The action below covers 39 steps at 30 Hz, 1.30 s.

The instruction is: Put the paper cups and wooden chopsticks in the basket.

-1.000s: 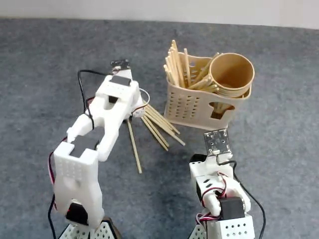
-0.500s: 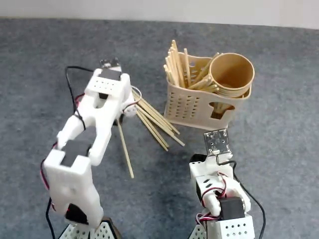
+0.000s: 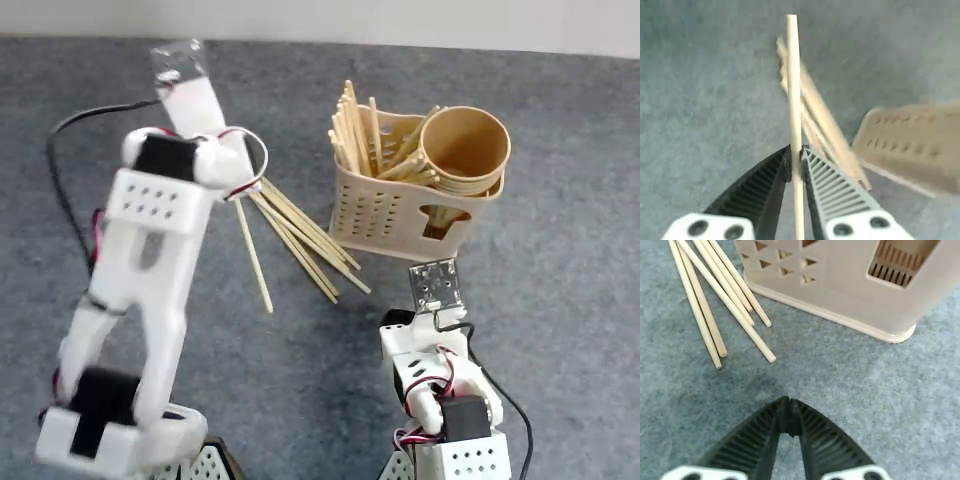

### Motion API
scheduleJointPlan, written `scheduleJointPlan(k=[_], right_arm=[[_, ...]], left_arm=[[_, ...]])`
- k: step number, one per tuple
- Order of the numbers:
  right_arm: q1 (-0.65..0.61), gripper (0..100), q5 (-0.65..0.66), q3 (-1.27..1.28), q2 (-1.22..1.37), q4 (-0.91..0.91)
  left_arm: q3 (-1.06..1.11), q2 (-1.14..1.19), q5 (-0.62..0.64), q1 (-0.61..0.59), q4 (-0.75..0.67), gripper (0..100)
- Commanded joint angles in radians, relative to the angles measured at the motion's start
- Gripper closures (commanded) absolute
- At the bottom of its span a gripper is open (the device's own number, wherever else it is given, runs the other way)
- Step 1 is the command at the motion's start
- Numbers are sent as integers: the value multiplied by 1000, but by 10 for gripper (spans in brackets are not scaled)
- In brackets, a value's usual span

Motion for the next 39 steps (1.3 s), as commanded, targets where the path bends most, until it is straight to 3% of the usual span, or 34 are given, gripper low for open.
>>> scheduleJointPlan(k=[1,7,19,27,33,39], right_arm=[[12,993,-3,154,-16,-5],[12,993,-3,154,-16,-5],[12,993,-3,154,-16,-5],[12,993,-3,154,-16,-5],[12,993,-3,154,-16,-5],[12,993,-3,154,-16,-5]], left_arm=[[-19,-165,3,16,-69,995],[-24,-245,8,18,-152,995],[-12,-406,2,160,-611,995],[36,-374,-3,229,-804,995],[117,-289,-137,269,-936,995],[243,-271,-181,311,-1119,995]])
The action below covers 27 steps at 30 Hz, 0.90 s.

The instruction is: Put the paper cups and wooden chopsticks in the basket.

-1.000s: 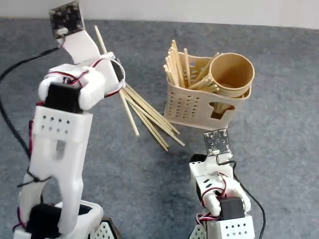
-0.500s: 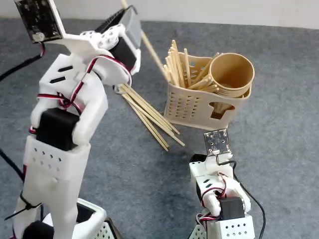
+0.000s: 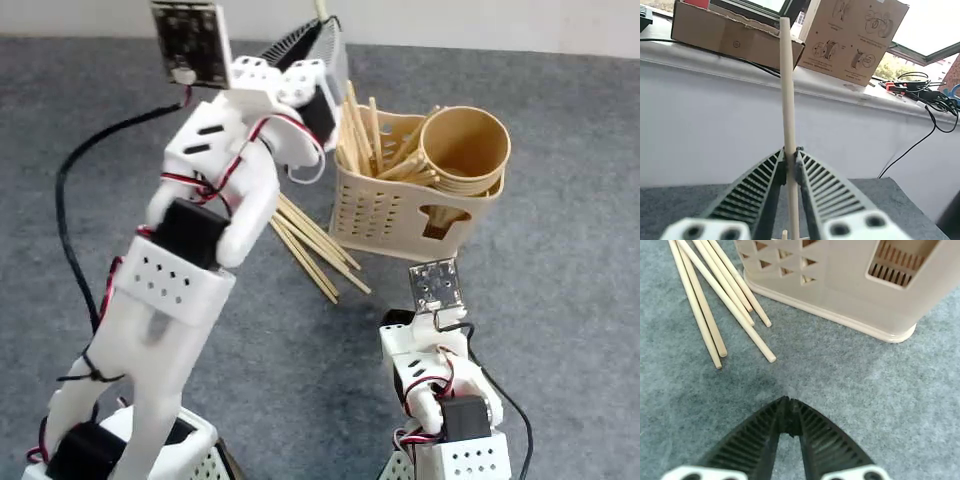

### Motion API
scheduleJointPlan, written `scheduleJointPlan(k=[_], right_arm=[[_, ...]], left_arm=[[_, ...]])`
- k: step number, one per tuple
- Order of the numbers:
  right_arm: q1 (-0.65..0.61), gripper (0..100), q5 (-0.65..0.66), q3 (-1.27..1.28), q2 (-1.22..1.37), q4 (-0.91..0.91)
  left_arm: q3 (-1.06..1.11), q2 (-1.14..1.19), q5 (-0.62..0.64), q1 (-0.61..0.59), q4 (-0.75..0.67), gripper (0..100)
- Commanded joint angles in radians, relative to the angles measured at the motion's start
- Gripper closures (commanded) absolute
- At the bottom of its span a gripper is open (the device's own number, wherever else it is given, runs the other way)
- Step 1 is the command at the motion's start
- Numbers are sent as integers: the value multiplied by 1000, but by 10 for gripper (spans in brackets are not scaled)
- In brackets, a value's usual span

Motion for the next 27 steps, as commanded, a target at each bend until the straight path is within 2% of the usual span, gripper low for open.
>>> scheduleJointPlan(k=[1,4,7,14,16,19,23,27], right_arm=[[12,993,-3,154,-16,-5],[12,993,-3,154,-16,-5],[12,993,-3,154,-16,-5],[12,993,-3,154,-16,-5],[12,993,-3,154,-16,-5],[12,993,-3,154,-16,-5],[12,993,-3,154,-16,-5],[13,993,-3,154,-16,-22]], left_arm=[[82,1,-66,53,-192,995],[176,2,-175,85,-325,995],[266,-2,-259,111,-387,995],[403,1,-285,116,-473,993],[398,-4,-325,108,-400,982],[343,-7,-400,96,-232,898],[213,-7,-339,90,6,864],[107,-7,-331,90,173,864]])
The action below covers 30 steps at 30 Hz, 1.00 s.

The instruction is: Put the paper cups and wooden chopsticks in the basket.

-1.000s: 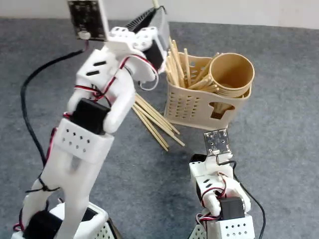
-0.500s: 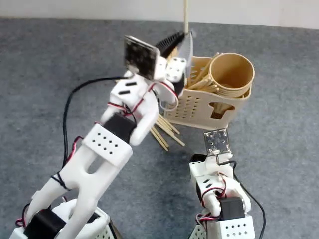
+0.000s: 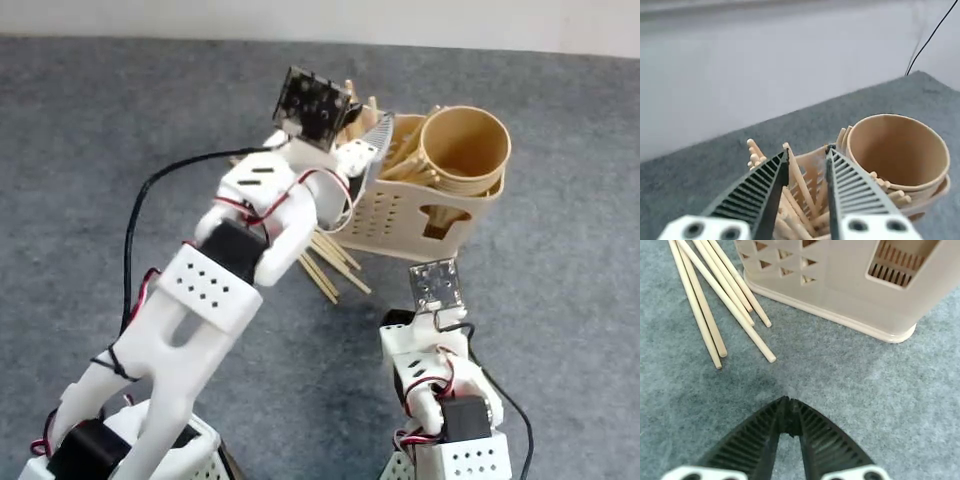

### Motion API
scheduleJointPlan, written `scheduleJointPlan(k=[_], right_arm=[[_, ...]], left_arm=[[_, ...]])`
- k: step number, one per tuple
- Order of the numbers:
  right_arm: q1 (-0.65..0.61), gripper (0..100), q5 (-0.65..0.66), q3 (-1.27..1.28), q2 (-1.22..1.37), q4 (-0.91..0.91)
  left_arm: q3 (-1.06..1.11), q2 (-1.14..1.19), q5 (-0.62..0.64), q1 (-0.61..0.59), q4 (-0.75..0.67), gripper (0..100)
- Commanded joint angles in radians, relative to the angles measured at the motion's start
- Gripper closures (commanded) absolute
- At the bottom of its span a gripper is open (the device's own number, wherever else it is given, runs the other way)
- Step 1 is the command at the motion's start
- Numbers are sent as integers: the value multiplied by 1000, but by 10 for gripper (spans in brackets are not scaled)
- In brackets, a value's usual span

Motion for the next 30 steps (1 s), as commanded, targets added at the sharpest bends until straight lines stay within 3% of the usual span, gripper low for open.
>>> scheduleJointPlan(k=[1,6,16,26,30], right_arm=[[13,993,-3,154,-16,-22],[13,993,-3,154,-16,-22],[13,993,-3,154,-16,-24],[31,993,-3,154,-16,-25],[31,993,-3,154,-16,-25]], left_arm=[[-154,-13,14,-12,180,864],[-168,-47,15,-50,256,864],[15,-372,17,-127,381,864],[191,-487,17,-360,548,864],[274,-484,17,-392,572,860]])
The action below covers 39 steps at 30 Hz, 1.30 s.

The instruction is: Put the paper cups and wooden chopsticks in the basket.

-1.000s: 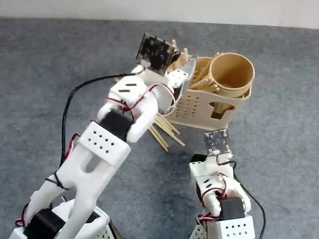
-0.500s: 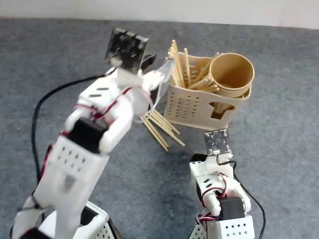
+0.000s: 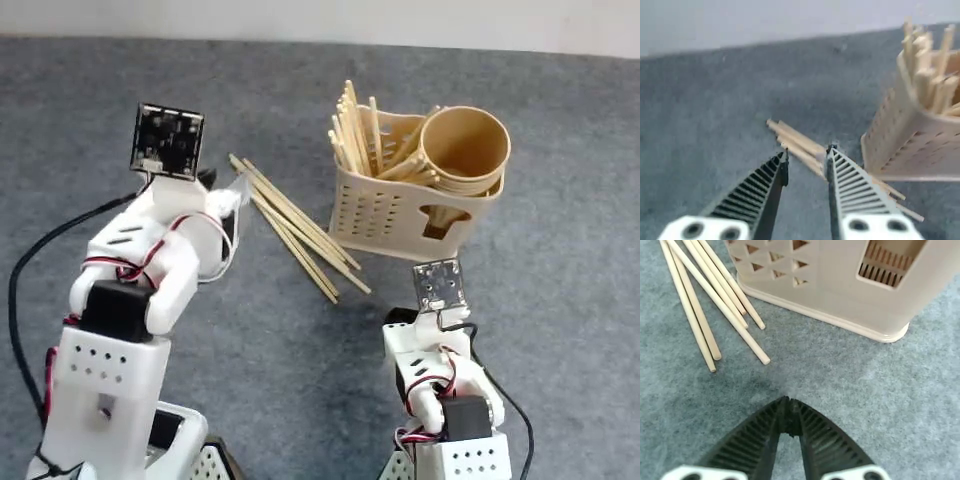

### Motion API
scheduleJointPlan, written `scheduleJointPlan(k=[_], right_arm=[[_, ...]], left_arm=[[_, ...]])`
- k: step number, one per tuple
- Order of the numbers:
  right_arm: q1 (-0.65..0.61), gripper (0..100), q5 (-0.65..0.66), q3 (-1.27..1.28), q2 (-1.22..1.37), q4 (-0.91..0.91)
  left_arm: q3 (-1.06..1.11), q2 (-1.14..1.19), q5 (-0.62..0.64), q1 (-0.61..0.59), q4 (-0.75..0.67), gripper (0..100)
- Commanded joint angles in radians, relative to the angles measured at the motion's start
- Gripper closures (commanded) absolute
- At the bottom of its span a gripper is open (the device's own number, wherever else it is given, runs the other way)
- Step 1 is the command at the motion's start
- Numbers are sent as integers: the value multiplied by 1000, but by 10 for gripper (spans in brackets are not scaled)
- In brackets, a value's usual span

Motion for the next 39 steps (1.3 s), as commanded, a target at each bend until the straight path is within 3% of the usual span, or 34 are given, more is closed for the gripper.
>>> scheduleJointPlan(k=[1,7,14,17,22,28,32,39], right_arm=[[10,993,-3,154,-16,-21],[10,993,-3,154,-16,-21],[12,993,-3,154,-16,-21],[12,993,-3,154,-16,-21],[12,993,-3,154,-16,-21],[12,993,-3,154,-16,-21],[12,993,-3,154,-16,-21],[12,993,-3,154,-16,-21]], left_arm=[[71,-24,12,-33,14,862],[130,105,124,-15,0,860],[122,438,137,39,-172,859],[61,530,210,41,-172,851],[-31,687,345,42,-173,743],[-147,845,436,59,-173,739],[-208,928,562,91,-176,737],[-297,1078,585,88,-178,739]])
